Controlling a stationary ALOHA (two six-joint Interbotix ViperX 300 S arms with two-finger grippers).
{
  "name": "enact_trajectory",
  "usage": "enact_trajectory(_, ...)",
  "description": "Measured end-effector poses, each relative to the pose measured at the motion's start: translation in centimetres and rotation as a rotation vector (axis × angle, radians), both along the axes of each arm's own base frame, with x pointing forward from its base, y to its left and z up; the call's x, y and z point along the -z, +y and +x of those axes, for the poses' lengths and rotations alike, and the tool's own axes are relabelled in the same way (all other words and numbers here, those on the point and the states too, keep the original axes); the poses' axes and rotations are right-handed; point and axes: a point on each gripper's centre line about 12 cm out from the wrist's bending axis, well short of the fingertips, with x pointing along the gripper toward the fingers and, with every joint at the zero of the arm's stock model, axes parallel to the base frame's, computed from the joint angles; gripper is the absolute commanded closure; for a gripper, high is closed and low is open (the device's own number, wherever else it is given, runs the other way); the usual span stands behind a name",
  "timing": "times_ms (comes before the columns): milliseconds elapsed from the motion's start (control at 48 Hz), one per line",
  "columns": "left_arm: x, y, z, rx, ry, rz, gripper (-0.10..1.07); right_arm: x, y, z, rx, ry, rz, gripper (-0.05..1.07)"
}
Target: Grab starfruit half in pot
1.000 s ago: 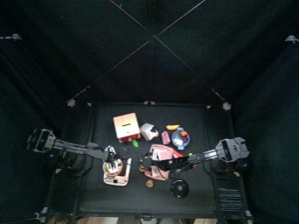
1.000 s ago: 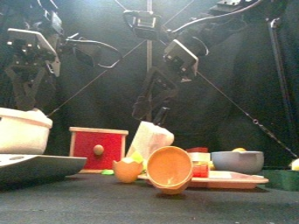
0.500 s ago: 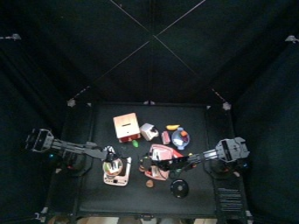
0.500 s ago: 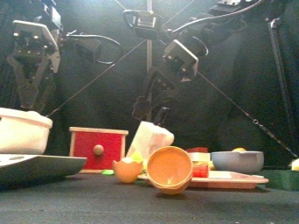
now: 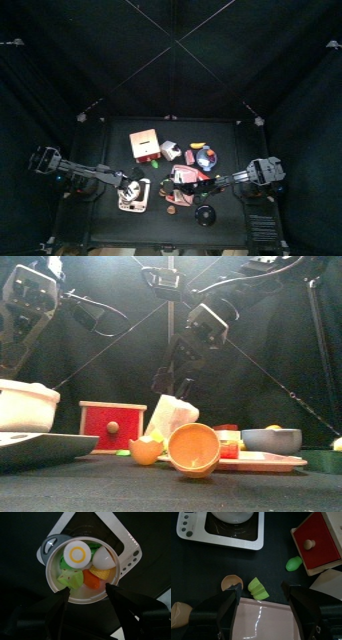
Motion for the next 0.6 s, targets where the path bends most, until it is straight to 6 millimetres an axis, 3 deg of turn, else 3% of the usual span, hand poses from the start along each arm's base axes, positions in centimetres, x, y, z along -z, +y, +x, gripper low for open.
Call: enact_trajectory(604, 4.2, -0.7, 0.3, -0.059, 0.198, 0.088, 0.04, 0.6, 0.0, -0.4, 0.003, 0.018, 0.004, 0.08)
